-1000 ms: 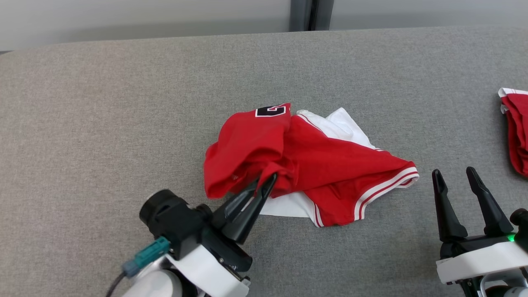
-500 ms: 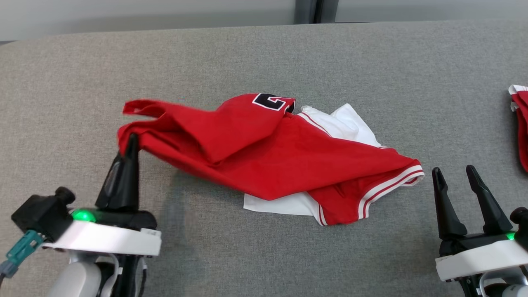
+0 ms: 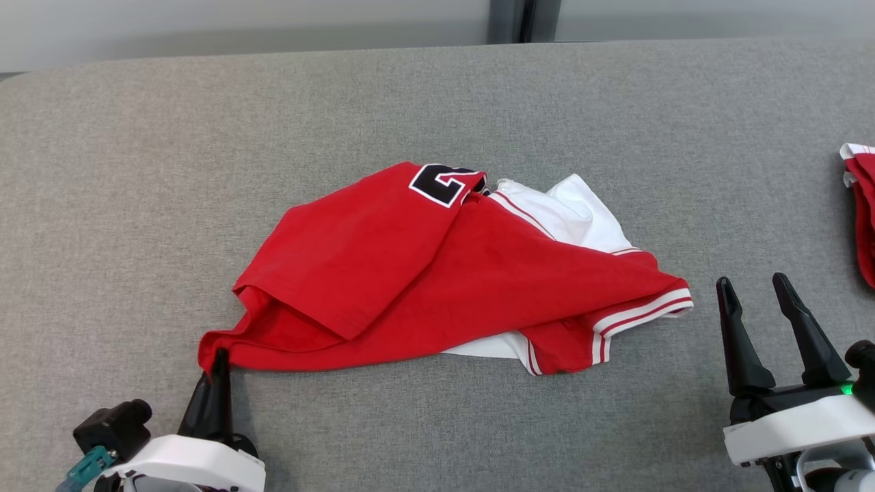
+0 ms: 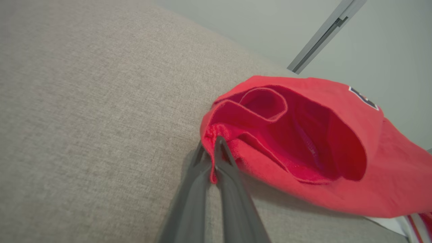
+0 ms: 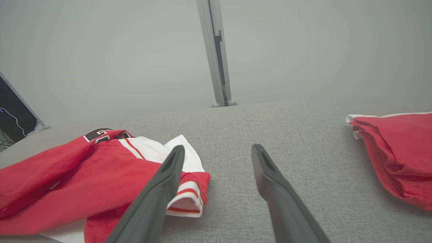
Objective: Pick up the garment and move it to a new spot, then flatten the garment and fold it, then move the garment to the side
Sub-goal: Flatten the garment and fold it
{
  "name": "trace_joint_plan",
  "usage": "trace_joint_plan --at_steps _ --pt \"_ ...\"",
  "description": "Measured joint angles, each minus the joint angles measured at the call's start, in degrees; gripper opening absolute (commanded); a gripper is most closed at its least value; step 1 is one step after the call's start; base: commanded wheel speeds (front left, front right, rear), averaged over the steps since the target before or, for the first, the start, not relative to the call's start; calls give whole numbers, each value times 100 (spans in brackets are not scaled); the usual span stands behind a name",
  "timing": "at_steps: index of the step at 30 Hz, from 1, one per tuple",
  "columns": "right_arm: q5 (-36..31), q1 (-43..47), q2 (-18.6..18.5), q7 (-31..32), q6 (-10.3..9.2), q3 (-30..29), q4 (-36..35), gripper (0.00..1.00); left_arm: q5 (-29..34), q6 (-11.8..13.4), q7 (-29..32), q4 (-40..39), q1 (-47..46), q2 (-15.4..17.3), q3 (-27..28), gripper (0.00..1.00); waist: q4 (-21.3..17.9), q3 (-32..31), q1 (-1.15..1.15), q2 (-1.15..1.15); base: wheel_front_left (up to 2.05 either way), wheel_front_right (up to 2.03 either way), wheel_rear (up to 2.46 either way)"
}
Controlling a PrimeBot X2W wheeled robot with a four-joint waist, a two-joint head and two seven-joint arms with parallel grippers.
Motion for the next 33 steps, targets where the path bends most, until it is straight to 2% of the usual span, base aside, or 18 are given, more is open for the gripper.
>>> trace_joint_plan --at_steps 1,4,8,11,15,22,33 --pt "0 8 -3 1 0 -5 -1 100 30 0 -1 109 19 -21 -35 100 8 -13 0 0 0 0 0" --pt "-1 40 -16 20 0 -20 -4 100 272 34 -32 245 13 -25 -118 100 42 -70 0 0 0 0 0" --pt "-3 92 -35 46 0 -31 -11 100 849 230 -67 103 10 40 -60 100 96 -170 0 0 0 0 0" --pt "-10 114 -46 67 0 -36 -29 100 1366 367 -79 -339 2 93 132 100 128 -256 0 0 0 0 0" --pt "-18 192 -53 108 0 -40 -92 100 1960 383 -88 -1000 -1 105 367 100 133 -370 0 0 0 0 0" --pt "-53 249 -58 145 0 -92 -154 100 2230 346 -42 -1303 114 281 431 100 56 -477 0 0 0 0 0" --pt "-55 281 -31 141 0 -127 -182 100 2218 432 89 -1505 227 286 382 100 77 -335 0 0 0 0 0"
